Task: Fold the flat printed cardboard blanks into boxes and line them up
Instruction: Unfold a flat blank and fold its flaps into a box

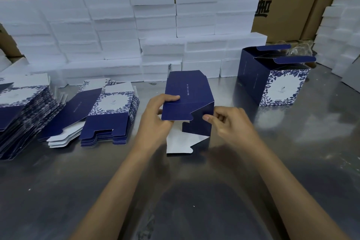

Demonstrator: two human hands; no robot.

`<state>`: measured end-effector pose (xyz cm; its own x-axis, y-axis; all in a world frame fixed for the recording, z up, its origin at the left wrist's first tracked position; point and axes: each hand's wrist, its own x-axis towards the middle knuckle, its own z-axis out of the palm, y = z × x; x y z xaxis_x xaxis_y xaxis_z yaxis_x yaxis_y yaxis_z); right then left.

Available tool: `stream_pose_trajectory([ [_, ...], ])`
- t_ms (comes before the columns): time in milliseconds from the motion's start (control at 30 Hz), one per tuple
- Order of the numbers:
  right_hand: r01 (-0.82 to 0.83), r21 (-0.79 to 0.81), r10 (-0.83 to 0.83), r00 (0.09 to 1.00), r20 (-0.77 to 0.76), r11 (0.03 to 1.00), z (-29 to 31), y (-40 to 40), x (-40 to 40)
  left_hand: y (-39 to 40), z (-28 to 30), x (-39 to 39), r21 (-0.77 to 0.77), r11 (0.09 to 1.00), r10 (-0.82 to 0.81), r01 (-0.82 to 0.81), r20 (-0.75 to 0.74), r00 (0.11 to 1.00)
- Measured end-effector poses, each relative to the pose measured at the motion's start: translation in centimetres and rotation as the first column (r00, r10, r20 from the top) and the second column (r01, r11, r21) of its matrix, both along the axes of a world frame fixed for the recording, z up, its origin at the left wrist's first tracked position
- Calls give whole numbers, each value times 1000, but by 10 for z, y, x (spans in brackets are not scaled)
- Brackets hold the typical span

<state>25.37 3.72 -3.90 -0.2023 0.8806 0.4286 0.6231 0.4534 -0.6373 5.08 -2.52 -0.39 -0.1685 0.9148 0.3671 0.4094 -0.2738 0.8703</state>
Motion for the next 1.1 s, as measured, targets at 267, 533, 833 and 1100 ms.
stream_pose_trajectory([
  [267,-39,27,42,993,-109,999,12,-2,0,3,-3,-1,-6,1000,7,-7,31,1000],
  [533,-59,8,60,988,-146,998,15,-7,-1,4,-4,-2,-17,1000,6,-5,55,998],
  [833,-42,-2,36,879,-475,999,27,-19,-6,3,-1,-2,-26,1000,-8,9,28,1000],
  [1100,-153,-41,132,938,-319,987,15,-26,-20,-2,-3,-1,-82,986,-157,148,-118,981],
])
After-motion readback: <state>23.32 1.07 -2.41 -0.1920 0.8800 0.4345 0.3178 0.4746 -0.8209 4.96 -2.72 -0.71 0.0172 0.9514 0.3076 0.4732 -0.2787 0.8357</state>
